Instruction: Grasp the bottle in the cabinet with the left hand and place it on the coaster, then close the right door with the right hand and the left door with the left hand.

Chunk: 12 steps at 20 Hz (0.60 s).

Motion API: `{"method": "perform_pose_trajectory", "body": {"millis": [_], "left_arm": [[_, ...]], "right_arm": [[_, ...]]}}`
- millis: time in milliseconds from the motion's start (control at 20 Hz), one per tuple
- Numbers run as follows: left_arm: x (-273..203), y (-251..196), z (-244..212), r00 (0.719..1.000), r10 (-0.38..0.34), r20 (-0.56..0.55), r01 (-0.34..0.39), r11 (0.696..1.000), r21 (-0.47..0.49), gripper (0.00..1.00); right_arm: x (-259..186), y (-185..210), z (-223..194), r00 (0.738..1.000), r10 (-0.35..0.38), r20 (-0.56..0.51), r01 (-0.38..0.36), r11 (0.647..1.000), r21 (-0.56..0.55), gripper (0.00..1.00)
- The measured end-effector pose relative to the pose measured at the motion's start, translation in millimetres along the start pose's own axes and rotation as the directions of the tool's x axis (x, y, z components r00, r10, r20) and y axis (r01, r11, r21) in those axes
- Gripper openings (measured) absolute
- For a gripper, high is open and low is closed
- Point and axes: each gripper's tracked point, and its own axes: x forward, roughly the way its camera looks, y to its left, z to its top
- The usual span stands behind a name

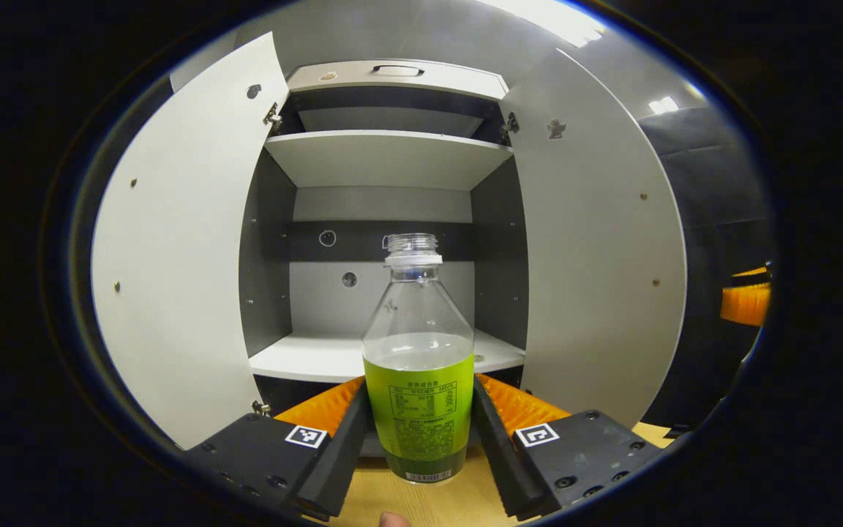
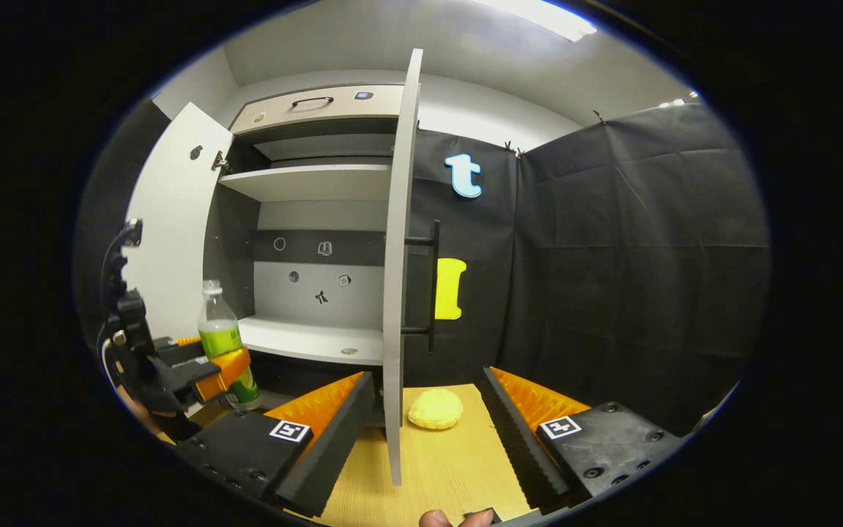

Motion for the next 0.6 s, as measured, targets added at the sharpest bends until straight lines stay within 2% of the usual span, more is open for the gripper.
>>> {"method": "perform_pose_trajectory", "body": {"millis": [100,400,600], "left_arm": [[-21.3,-7.0,-19.6,1.000,-0.011,0.006,0.011,1.000,-0.003,0.79],[-69.7,-34.6,-88.2,0.993,-0.111,-0.029,0.112,0.994,0.008,0.78],[-85.0,-50.3,-135.1,0.982,-0.179,-0.061,0.177,0.983,-0.047,0.78]], "right_arm": [[-5.7,-0.5,6.5,1.000,-0.006,0.018,0.006,1.000,0.009,0.98],[-19.0,-7.3,20.5,0.998,-0.028,0.061,0.025,0.998,0.056,0.98],[-24.0,-6.2,23.5,0.997,-0.037,0.062,0.033,0.998,0.053,0.98]]}}
